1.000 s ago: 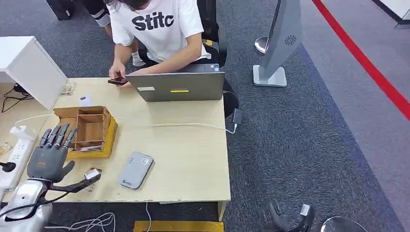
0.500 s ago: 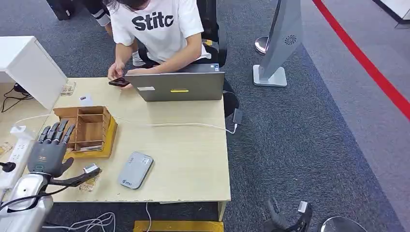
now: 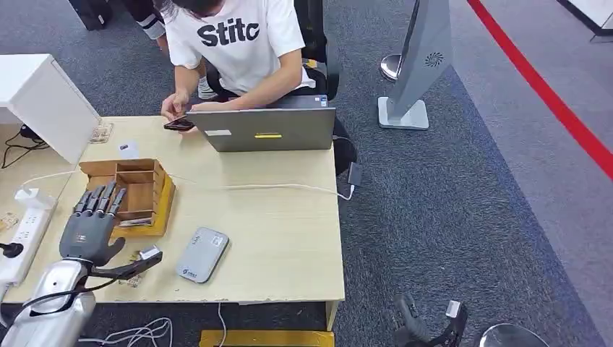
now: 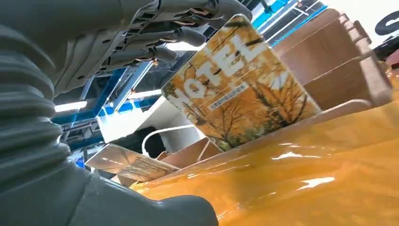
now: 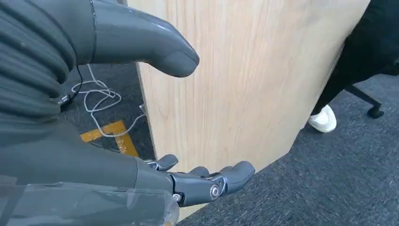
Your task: Pass the card to the sensor for recognition and then transmit it.
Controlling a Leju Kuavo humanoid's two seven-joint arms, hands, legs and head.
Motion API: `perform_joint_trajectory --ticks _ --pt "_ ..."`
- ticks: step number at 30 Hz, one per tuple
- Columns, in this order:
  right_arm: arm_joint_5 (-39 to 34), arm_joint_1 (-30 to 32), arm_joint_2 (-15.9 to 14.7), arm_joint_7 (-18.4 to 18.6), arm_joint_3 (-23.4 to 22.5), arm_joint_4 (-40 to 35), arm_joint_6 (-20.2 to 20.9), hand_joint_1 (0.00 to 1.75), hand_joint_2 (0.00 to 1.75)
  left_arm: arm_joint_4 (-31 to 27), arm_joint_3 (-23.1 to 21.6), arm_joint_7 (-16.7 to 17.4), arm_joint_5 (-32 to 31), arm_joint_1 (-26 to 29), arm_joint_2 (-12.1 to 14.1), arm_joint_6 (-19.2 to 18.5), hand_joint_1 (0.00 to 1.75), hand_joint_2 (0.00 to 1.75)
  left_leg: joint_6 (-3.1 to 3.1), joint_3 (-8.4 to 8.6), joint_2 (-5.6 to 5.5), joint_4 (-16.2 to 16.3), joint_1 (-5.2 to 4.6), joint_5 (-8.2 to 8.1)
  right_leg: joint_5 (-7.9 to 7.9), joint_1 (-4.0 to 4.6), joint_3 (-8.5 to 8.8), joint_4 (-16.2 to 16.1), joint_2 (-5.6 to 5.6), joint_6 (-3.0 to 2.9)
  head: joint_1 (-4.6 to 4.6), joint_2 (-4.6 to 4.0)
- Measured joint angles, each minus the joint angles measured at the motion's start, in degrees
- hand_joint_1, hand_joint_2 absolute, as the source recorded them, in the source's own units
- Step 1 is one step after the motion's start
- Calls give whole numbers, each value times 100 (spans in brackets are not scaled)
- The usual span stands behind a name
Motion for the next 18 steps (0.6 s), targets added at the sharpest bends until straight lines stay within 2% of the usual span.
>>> perform_joint_trajectory --ticks 6,18 --pt "-28 0 0 0 6 0 2 0 175 -2 -66 -173 -26 21 -85 4 0 175 0 0 0 0 0 0 0 0 0 0 0 0 0 0" --pt "-92 0 0 2 59 0 22 0 175 -208 -249 -162 -29 65 -195 -4 0 175 0 -1 0 0 0 0 0 0 0 0 0 0 0 0"
